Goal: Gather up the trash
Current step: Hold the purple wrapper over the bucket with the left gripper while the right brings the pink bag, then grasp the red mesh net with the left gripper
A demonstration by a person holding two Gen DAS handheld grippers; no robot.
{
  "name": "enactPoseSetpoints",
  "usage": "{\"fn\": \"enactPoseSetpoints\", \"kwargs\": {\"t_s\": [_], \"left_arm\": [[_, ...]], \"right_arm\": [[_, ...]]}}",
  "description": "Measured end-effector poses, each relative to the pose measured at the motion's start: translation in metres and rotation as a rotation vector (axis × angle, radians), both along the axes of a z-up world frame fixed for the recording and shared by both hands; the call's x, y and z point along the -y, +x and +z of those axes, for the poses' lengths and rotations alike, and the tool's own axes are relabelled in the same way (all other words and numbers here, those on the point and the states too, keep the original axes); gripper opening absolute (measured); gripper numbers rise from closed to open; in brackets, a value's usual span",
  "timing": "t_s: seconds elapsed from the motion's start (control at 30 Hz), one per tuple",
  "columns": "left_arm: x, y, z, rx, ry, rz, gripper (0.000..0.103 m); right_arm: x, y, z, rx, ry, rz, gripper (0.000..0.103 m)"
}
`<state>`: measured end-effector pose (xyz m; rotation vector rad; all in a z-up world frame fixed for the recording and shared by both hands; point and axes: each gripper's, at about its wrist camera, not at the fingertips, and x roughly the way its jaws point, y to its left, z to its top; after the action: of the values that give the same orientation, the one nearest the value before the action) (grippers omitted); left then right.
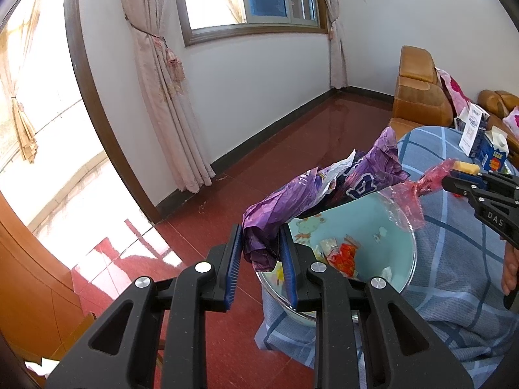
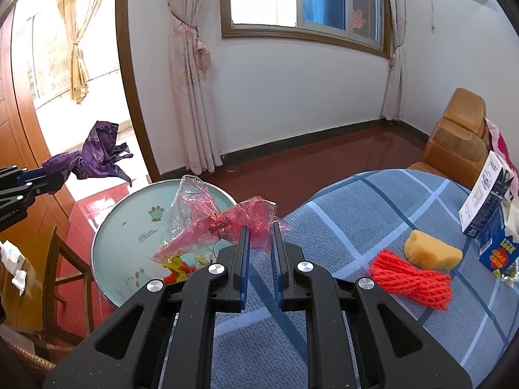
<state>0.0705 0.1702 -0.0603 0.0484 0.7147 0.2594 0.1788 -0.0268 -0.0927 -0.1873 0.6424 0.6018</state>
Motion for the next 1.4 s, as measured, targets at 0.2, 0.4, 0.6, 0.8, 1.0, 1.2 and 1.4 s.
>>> {"fn": "enactPoseSetpoints", "kwargs": {"t_s": [0.2, 0.4, 0.6, 0.8, 1.0, 1.2, 1.4], "left_arm": [[0.012, 0.003, -0.010, -0.016, -0.021, -0.042, 0.042], [0.018, 0.006, -0.023, -0.046, -0.031, -0.043, 0.055], [0.018, 0.009, -0.027, -0.067, -0.043, -0.046, 0.058], [0.059, 0.025, -0.034, -0.092, -0.038, -0.148, 0.058], [0.131, 0.064, -0.034, -0.086, -0.046, -0.270, 0.058], [0.203, 0.108, -0.040, -0.104, -0.075, -0.371, 0.058], [0.252, 0.149, -0.051, -0.136, -0.079, -0.410, 0.057]], "right_arm": [[-0.006, 0.001, -0.003, -0.022, 0.002, 0.044, 0.039], [-0.009, 0.001, -0.009, -0.047, -0.013, 0.052, 0.051], [0.017, -0.005, -0.005, -0.042, -0.019, 0.008, 0.054], [0.113, 0.000, -0.006, -0.058, -0.001, -0.212, 0.055], [0.223, 0.003, -0.013, -0.083, 0.027, -0.466, 0.057], [0.291, -0.003, -0.020, -0.089, 0.069, -0.608, 0.061], [0.319, -0.008, -0.030, -0.109, 0.118, -0.651, 0.066]]}}
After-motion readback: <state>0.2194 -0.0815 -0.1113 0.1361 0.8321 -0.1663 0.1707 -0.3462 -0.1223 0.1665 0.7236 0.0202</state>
